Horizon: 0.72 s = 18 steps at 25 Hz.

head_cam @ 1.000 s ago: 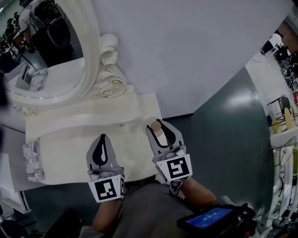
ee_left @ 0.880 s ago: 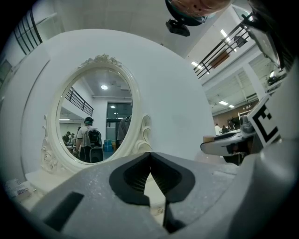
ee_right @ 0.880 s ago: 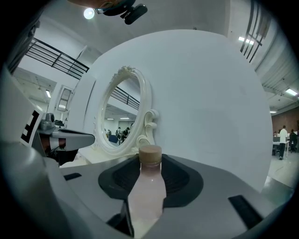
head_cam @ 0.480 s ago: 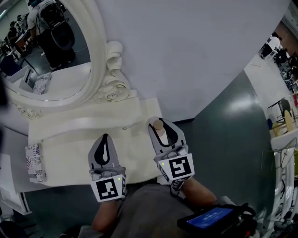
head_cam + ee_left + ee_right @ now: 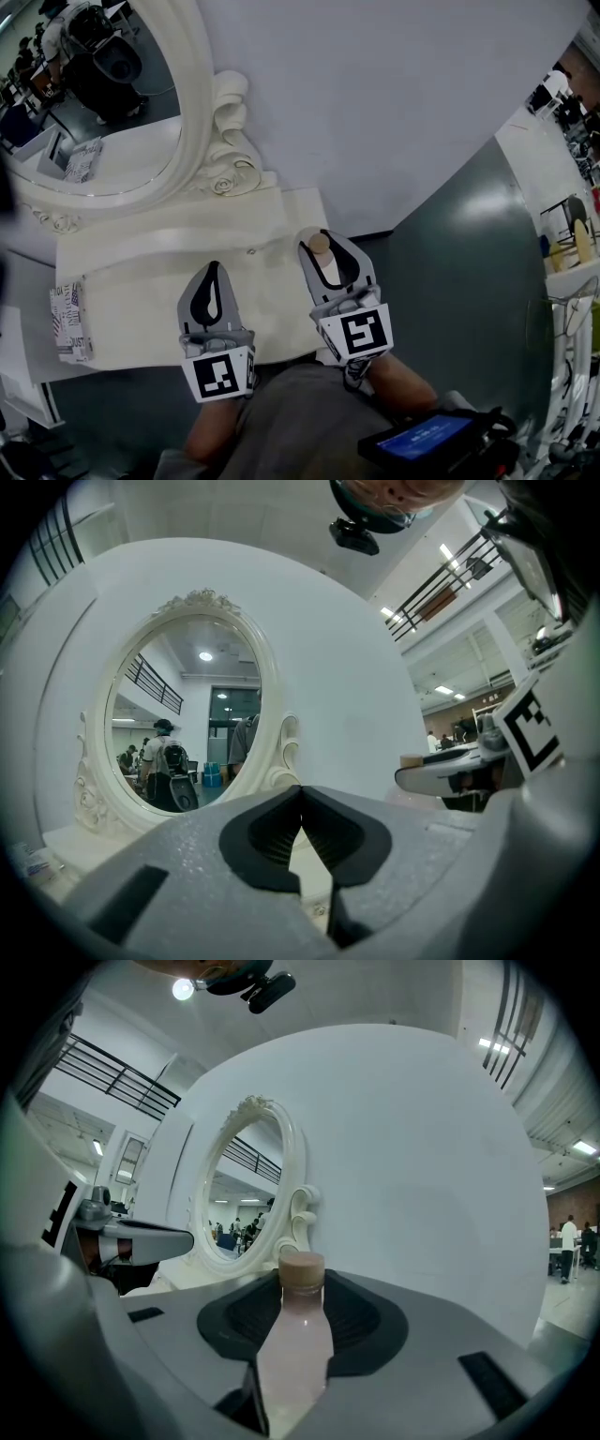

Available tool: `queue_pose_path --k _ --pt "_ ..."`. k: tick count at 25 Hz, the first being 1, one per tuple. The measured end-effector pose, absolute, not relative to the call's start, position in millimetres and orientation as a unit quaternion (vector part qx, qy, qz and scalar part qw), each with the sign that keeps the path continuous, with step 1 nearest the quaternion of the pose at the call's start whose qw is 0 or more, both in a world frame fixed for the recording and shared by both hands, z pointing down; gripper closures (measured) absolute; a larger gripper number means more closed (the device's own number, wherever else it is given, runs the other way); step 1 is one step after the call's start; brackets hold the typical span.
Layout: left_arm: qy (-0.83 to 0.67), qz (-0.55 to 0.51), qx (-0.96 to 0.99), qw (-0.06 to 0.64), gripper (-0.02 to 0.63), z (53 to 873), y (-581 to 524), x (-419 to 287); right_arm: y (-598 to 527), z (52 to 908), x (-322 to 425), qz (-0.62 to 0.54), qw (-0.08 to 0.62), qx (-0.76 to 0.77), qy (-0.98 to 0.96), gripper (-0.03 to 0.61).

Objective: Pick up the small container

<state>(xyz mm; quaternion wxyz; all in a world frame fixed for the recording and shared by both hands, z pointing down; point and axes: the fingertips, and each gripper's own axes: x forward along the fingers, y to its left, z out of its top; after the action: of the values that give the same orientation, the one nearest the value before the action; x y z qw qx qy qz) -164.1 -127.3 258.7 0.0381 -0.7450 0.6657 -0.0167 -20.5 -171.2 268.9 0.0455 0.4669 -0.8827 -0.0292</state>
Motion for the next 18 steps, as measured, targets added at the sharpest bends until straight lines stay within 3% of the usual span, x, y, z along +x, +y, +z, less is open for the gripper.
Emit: queue_pose_path --k 18 --pt "0.662 -0.013 -0.749 0.035 0.6 258.9 -120.3 -160.4 -163.5 265.2 -21.2 -0.029 0.043 0.467 -0.883 0.434"
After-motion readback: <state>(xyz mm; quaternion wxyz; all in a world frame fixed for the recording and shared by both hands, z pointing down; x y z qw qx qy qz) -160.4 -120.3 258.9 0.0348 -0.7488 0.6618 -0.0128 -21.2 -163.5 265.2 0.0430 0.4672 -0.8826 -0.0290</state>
